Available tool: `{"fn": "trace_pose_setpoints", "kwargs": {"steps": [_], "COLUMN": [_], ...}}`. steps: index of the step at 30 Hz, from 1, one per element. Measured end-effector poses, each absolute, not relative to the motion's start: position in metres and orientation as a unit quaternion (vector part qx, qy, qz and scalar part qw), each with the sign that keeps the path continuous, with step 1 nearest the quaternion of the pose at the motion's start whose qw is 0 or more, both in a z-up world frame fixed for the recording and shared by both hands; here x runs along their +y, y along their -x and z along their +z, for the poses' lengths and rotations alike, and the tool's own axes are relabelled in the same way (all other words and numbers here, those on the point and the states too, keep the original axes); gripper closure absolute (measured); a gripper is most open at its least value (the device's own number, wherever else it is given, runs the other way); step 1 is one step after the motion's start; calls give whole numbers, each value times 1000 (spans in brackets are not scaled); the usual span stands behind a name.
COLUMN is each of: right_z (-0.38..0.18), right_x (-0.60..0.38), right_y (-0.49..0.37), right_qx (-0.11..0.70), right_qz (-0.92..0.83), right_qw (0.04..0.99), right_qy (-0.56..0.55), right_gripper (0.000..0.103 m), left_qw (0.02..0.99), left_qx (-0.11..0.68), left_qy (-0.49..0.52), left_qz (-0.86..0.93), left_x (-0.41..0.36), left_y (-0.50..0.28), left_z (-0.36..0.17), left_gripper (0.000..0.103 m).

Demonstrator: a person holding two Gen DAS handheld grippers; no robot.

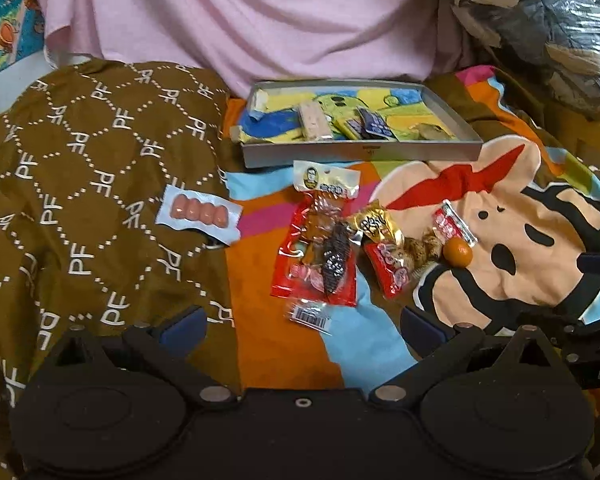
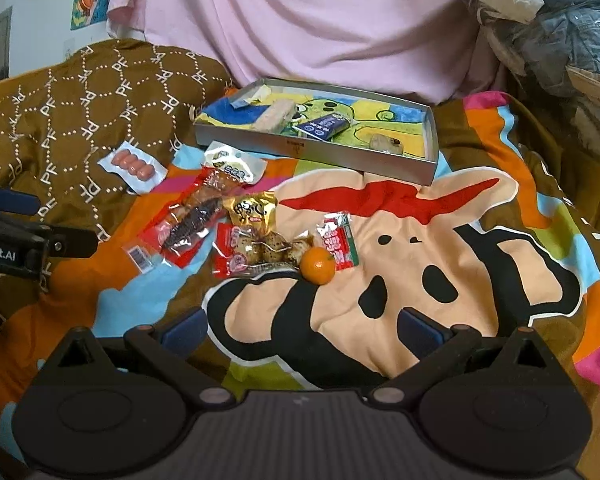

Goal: Organize snacks
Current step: 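Withdraw both tools from the tray back over the remaining snacks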

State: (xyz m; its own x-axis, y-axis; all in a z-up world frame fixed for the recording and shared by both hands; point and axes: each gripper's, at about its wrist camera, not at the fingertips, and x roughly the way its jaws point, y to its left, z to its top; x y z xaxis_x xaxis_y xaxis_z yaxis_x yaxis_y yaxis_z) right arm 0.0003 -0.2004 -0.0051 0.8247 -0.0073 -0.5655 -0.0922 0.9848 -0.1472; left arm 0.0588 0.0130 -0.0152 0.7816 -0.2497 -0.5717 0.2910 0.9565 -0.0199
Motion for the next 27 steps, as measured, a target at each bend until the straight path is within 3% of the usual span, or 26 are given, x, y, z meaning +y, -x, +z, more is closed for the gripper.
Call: {"fn": "trace_pose_setpoints", "kwargs": {"steps": [12, 27], "right_z": [-18, -23], "right_x": [-199, -209], "right_y": [-11, -31], "right_qx": [315, 288], "right_qz": [15, -6], "right_qw": [945, 954], "right_qy": [88, 81], "right_gripper": [0, 0], "left_qw": [933, 935], "left_qx": [323, 271], "left_qy": [-58, -101], "left_qz": [-150, -204], "left_x": [1, -26], "left_y": [-94, -144], "left_z": [-25, -45], "left_gripper": [1, 1]}}
